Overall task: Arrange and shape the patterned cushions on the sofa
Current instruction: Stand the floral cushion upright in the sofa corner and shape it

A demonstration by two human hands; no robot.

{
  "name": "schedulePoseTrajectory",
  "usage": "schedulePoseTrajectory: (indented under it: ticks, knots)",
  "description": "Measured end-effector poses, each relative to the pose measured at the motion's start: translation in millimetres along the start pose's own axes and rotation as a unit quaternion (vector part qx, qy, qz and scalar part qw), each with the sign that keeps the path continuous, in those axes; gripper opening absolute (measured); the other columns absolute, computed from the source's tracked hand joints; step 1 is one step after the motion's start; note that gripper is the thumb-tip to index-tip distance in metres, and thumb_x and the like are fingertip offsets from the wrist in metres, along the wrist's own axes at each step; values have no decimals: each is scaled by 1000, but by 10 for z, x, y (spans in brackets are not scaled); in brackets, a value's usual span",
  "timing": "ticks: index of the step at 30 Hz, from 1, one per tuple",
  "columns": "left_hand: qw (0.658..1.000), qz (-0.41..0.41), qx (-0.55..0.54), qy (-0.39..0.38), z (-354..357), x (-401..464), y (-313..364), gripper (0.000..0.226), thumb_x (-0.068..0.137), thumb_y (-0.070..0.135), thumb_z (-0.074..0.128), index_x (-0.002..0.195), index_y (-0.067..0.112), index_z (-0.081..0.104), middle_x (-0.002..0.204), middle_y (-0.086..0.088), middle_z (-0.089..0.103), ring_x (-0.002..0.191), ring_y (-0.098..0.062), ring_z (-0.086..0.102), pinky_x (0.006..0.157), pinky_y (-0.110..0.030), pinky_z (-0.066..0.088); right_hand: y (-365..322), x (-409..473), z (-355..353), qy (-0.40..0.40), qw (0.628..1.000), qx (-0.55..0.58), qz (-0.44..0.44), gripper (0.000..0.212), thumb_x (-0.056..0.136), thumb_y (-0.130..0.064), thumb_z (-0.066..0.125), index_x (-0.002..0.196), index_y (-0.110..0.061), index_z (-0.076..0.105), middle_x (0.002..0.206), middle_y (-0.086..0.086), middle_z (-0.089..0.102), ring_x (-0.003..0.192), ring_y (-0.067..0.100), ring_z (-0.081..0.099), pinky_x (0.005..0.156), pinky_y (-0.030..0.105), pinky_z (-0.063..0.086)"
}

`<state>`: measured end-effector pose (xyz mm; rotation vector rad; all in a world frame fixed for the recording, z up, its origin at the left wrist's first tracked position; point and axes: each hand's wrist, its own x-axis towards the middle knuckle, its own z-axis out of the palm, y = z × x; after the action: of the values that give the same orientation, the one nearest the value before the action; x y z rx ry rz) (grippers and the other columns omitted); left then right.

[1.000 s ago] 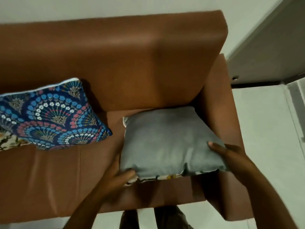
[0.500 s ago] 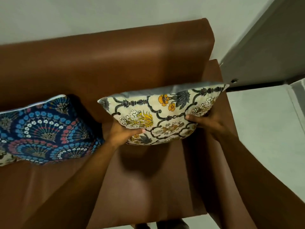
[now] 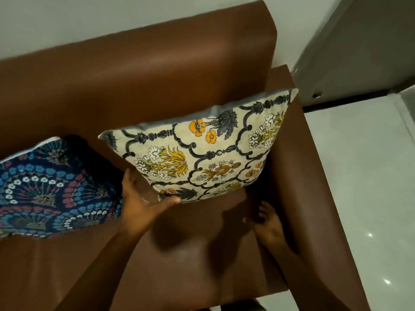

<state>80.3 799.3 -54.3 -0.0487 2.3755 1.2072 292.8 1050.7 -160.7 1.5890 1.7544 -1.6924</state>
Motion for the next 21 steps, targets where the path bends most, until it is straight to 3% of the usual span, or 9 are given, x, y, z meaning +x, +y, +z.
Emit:
schedulePoseTrajectory:
  ticks: [2,6,9,11,13,15,18,19,21]
  knots:
    - [998,56,-6,-8,-5,113,139,147,42,52,101,158,28,14,153,12,44,138,6,45,114,-22,41,-111,199,72,-14,999,2,-30,104,71,-5,85,155,-14,26,152,12,43,140,31,42,110,47,43]
    - [994,105,-23,-4,58,349,377,122,52,32,102,148,16,27,147,-1,56,135,-15,58,117,-41,47,-454,441,285,18,990,4,-141,101,73,-16,83,154,-21,24,148,1,47,132,18,45,101,33,42]
    - [993,98,-57,-7,114,465,303,121,53,29,99,150,13,29,144,0,61,128,-8,63,111,-29,52,-539,588,384,13,985,35,-166,104,67,-24,89,152,-22,28,141,-13,44,128,5,42,105,28,41]
    - [993,102,-64,-11,139,512,258,120,52,32,99,151,16,33,139,6,65,122,1,65,105,-20,54,-470,719,455,-2,983,54,-177,90,70,-19,88,145,-28,40,134,-25,49,121,-13,48,96,9,45]
    - [991,119,-63,9,159,530,254,118,52,33,99,150,18,37,138,7,66,123,-3,66,109,-31,54,-386,911,495,-12,986,75,-151,66,83,-2,75,141,-12,48,135,-4,59,126,2,55,77,-4,43]
    - [986,153,-51,43,169,493,342,115,50,39,100,147,22,41,134,11,68,123,-2,66,110,-36,53,-370,988,492,-40,990,59,-120,49,86,3,68,133,4,54,129,21,63,126,32,58,74,5,47]
    - [971,234,-11,56,76,488,803,112,43,69,96,136,39,42,121,32,67,112,14,64,97,-17,57,-267,814,627,-40,990,63,-122,55,71,-17,87,117,-35,61,116,-23,62,112,0,61,87,15,48]
    - [959,276,12,55,46,507,1035,110,42,78,92,134,44,41,119,37,66,108,16,65,90,-12,56,-226,677,729,-60,987,90,-115,60,62,-25,93,112,-40,63,115,-27,63,108,-8,61,90,17,49]
    - [931,354,71,57,52,589,1481,107,43,86,85,134,48,41,113,44,64,106,13,67,86,-10,55,-147,459,1043,-119,977,168,-62,64,45,-43,97,104,-42,72,115,-18,74,109,0,68,91,25,54]
